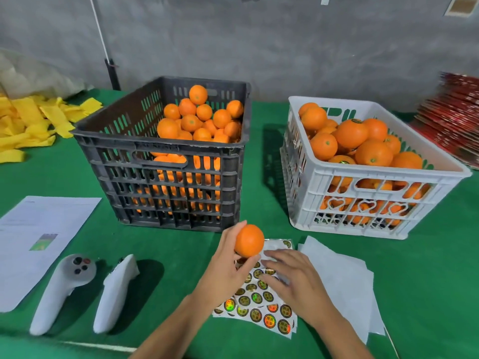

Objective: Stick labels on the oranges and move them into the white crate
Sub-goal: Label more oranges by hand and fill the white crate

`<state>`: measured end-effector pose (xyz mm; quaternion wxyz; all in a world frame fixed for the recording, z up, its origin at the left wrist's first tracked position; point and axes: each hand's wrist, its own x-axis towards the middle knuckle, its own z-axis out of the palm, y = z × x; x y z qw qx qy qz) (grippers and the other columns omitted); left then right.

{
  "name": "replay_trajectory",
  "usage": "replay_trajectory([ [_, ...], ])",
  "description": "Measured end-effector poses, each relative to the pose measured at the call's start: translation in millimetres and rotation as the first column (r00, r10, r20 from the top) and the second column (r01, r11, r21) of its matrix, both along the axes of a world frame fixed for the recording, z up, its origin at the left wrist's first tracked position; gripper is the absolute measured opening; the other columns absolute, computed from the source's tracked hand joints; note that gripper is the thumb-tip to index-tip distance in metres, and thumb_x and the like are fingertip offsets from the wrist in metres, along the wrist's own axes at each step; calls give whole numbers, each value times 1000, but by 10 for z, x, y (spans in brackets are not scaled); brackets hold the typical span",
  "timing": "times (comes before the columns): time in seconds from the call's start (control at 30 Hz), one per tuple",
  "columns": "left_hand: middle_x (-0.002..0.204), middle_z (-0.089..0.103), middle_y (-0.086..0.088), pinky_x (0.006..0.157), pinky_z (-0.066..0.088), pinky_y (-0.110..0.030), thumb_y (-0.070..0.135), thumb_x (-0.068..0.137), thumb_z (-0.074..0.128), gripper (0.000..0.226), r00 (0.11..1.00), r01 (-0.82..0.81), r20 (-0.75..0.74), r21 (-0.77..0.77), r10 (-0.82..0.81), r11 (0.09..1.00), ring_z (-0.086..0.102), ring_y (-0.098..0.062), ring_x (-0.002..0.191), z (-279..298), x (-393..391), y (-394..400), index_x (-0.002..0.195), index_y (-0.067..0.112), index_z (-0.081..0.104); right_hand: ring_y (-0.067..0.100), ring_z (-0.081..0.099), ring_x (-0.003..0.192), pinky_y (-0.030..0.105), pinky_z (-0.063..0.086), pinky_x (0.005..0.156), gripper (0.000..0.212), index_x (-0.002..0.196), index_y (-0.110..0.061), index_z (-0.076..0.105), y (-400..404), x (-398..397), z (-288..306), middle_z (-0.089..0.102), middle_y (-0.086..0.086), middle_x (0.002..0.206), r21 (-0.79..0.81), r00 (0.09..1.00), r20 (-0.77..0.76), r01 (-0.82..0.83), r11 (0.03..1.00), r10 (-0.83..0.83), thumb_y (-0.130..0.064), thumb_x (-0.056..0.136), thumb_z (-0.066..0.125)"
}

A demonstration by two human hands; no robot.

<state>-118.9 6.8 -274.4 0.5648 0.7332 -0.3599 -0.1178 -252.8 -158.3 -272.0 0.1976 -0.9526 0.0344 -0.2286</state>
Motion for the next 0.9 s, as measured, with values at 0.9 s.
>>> replay_trajectory([
  [0.9, 153, 21, 25, 85, 56, -19, 57, 93, 63, 79, 989, 5, 147, 69, -15, 998, 47, 16, 120, -4, 10, 10, 154, 51, 14, 9, 40, 136, 47, 26, 119, 12, 97, -35, 73, -53, 45, 114, 54, -25, 140, 525, 985, -171, 111, 844, -23, -27, 89, 79],
])
